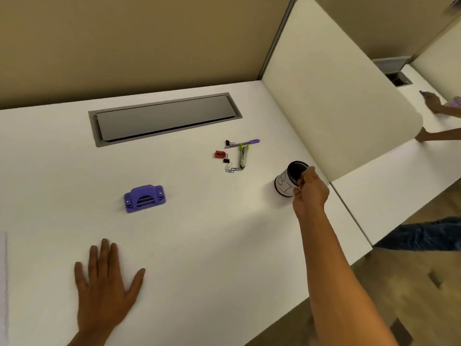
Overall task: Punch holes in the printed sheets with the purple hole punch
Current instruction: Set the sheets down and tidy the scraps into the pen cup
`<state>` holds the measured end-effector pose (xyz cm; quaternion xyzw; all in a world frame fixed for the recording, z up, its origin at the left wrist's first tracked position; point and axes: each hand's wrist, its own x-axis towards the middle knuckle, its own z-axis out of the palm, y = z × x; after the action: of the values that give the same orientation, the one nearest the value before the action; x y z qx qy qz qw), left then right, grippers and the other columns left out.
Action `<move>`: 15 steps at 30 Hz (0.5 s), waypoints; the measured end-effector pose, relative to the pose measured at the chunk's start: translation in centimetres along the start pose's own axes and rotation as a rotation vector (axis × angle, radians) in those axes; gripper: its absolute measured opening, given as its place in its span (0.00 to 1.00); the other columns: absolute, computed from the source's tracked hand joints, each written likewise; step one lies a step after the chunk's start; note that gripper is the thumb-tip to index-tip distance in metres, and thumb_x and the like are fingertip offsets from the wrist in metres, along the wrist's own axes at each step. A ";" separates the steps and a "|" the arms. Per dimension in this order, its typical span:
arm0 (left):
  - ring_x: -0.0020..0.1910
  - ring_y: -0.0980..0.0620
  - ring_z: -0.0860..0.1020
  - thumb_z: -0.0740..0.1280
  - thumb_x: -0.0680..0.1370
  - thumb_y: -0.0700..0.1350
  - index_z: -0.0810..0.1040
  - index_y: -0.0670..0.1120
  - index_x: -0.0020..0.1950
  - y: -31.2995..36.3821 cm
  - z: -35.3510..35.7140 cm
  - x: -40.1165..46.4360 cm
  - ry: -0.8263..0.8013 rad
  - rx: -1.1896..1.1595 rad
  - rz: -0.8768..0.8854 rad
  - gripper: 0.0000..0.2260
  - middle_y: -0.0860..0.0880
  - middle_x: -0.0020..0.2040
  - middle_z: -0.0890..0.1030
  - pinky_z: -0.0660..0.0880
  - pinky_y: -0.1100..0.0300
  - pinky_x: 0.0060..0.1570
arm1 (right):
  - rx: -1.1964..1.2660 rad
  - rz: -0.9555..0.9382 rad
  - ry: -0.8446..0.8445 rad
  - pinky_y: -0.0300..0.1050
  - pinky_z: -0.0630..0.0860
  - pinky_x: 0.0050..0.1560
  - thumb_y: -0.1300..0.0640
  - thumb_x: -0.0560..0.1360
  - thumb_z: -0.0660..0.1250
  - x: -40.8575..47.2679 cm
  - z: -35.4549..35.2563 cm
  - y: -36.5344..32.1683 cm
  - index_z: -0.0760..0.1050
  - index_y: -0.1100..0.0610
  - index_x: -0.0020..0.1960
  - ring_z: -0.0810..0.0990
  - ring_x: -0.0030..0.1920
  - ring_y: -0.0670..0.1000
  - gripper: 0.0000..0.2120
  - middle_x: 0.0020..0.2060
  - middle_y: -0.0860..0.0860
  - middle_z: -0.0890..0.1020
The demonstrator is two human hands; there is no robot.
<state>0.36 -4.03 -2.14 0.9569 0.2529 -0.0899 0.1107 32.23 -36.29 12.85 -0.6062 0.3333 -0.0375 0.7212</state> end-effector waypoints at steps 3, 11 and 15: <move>0.79 0.38 0.58 0.37 0.74 0.72 0.61 0.37 0.77 0.4 -0.3 0.0 0.006 -0.007 -0.005 0.47 0.39 0.80 0.60 0.50 0.36 0.76 | -0.157 -0.106 0.075 0.40 0.71 0.45 0.54 0.79 0.67 2.3 -0.8 -0.3 0.81 0.60 0.57 0.75 0.41 0.45 0.12 0.43 0.48 0.79; 0.79 0.38 0.58 0.38 0.75 0.71 0.61 0.36 0.77 0.3 -0.5 -0.1 0.007 0.012 0.003 0.47 0.39 0.80 0.60 0.50 0.36 0.76 | -0.593 -0.289 0.127 0.51 0.81 0.56 0.57 0.78 0.68 6.2 -1.3 -0.3 0.83 0.57 0.49 0.83 0.49 0.54 0.06 0.44 0.51 0.83; 0.79 0.38 0.57 0.47 0.75 0.68 0.61 0.36 0.77 0.1 -0.4 -0.1 0.012 0.032 0.014 0.43 0.39 0.80 0.59 0.51 0.36 0.76 | -0.814 -0.312 0.122 0.57 0.80 0.57 0.58 0.76 0.70 6.8 -1.1 -0.2 0.83 0.53 0.45 0.84 0.49 0.58 0.04 0.41 0.50 0.83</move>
<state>0.40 -4.10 -1.72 0.9608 0.2454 -0.0875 0.0946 36.98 -40.40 10.05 -0.8807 0.2673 -0.0471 0.3882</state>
